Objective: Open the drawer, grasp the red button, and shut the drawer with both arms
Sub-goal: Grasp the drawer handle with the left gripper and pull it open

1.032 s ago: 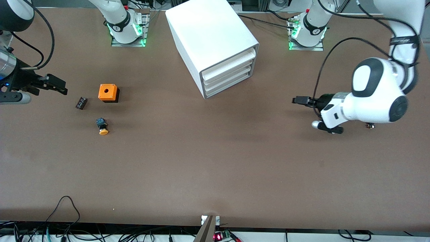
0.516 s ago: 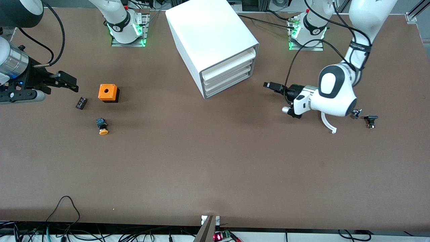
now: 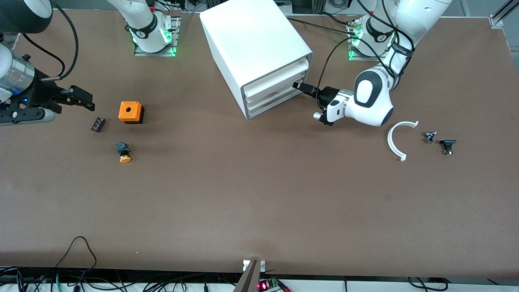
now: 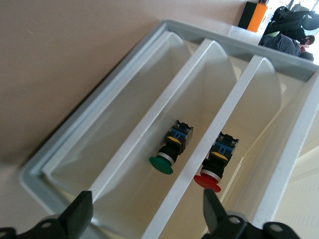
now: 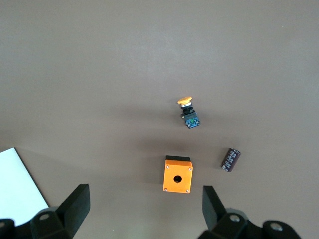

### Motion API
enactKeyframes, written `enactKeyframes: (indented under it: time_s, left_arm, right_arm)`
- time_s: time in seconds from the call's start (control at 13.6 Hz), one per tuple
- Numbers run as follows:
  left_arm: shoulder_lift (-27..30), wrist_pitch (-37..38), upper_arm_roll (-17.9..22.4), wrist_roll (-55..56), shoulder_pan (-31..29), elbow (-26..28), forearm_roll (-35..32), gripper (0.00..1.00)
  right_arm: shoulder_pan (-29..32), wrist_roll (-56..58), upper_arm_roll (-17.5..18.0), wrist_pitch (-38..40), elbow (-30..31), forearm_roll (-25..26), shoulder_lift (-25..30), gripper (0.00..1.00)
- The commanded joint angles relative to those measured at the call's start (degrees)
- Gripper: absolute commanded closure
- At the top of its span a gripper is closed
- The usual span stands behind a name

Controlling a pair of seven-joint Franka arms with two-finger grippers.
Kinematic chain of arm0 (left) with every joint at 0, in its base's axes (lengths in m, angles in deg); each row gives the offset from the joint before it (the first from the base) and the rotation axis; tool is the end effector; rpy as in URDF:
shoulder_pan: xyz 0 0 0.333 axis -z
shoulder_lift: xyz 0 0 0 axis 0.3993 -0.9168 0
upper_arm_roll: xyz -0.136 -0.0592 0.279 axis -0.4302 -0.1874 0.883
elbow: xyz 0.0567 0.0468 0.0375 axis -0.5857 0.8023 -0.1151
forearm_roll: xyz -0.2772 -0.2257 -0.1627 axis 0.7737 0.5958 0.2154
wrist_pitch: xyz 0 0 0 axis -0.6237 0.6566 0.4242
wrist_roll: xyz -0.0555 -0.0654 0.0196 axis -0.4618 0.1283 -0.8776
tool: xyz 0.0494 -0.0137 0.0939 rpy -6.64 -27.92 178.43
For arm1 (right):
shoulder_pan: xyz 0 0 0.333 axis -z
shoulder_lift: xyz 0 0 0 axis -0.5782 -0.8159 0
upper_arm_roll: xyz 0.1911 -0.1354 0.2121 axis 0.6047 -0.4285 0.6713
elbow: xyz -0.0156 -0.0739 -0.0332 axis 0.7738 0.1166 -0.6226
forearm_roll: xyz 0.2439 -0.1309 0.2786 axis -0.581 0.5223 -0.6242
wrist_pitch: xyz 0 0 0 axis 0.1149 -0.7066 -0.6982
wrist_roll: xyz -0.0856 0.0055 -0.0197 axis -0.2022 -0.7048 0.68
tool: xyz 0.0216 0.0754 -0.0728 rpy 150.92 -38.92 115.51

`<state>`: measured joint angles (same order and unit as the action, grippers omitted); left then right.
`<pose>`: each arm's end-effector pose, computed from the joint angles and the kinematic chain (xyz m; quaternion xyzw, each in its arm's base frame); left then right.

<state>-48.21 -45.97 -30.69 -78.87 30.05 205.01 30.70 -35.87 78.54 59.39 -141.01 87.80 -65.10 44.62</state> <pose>0.4163 -0.2543 0.2056 0.8345 -0.0525 -0.2882 0.4666 0.5715 0.0297 0.5652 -0.9986 -0.0391 0.0324 0.0119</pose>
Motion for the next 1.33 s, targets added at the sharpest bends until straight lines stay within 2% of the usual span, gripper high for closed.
enactKeyframes:
  time_s: [0.0,0.15,0.37,0.44,0.59,0.74,0.96,1.25]
  left_arm:
    - [0.01,-1.74,-2.66,-1.83,-0.10,1.30,2.61,0.13]
    - [-0.08,-2.80,-3.55,-1.83,0.25,2.52,4.80,0.13]
    - [-0.08,-4.38,-4.96,-1.83,0.34,3.49,5.43,0.31]
    - [-0.08,-4.47,-4.96,-1.83,0.34,3.58,5.43,0.43]
    - [-0.08,-4.47,-5.13,-1.65,0.34,3.76,5.43,1.00]
    - [0.00,-4.74,-4.96,-1.57,-0.18,3.67,4.91,1.00]
    - [0.97,-7.81,-1.81,-1.57,-3.34,2.62,4.38,1.00]
    - [0.62,-10.17,5.75,-1.48,-3.44,-1.50,4.29,1.00]
  right_arm:
    - [0.10,1.27,0.04,0.76,-0.10,-0.91,0.84,0.00]
    - [0.19,1.36,-0.05,0.93,-0.01,-1.44,0.93,0.00]
    - [0.19,1.44,-0.49,0.93,-0.01,-1.79,0.93,0.00]
    - [0.19,1.62,-0.49,0.93,-0.10,-1.71,0.93,0.00]
    - [-0.07,1.10,0.12,2.67,-0.54,-0.74,1.19,0.00]
    - [-0.42,1.44,0.04,4.18,-1.68,-0.83,0.67,0.00]
    - [-1.47,1.36,0.73,2.08,-1.94,-1.71,-1.52,0.00]
    - [-11.82,0.13,1.27,-7.65,-1.95,-1.62,-5.83,0.00]
